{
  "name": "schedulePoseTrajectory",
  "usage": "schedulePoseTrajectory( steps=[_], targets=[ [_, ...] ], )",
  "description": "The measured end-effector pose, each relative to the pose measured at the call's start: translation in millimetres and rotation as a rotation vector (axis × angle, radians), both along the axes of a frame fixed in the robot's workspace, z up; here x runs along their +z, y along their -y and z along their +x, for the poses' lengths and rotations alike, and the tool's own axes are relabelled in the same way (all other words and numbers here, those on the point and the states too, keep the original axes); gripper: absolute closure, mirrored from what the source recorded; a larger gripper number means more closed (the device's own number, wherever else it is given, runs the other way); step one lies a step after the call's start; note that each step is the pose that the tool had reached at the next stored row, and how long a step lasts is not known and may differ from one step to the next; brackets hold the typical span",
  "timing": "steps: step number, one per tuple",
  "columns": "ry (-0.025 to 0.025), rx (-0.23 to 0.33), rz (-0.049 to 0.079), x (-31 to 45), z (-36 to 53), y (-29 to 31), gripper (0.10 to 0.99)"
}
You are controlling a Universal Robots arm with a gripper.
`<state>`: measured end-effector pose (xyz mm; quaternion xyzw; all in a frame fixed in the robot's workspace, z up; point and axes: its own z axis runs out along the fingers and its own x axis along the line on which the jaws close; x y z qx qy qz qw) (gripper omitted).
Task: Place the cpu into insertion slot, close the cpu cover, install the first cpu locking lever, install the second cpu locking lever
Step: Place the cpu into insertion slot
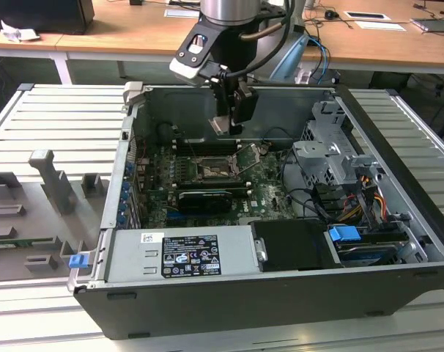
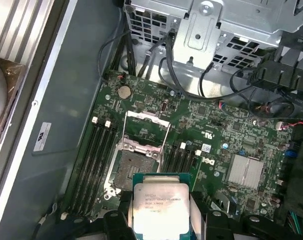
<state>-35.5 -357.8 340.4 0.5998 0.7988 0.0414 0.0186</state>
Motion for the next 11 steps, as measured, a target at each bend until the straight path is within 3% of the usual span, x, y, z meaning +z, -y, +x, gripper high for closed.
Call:
schedulePoseTrajectory(
  steps=[11],
  targets=[
    [0.0, -0.102, 0.0, -2.2, 0.0, 0.0, 0.545]
  ],
)
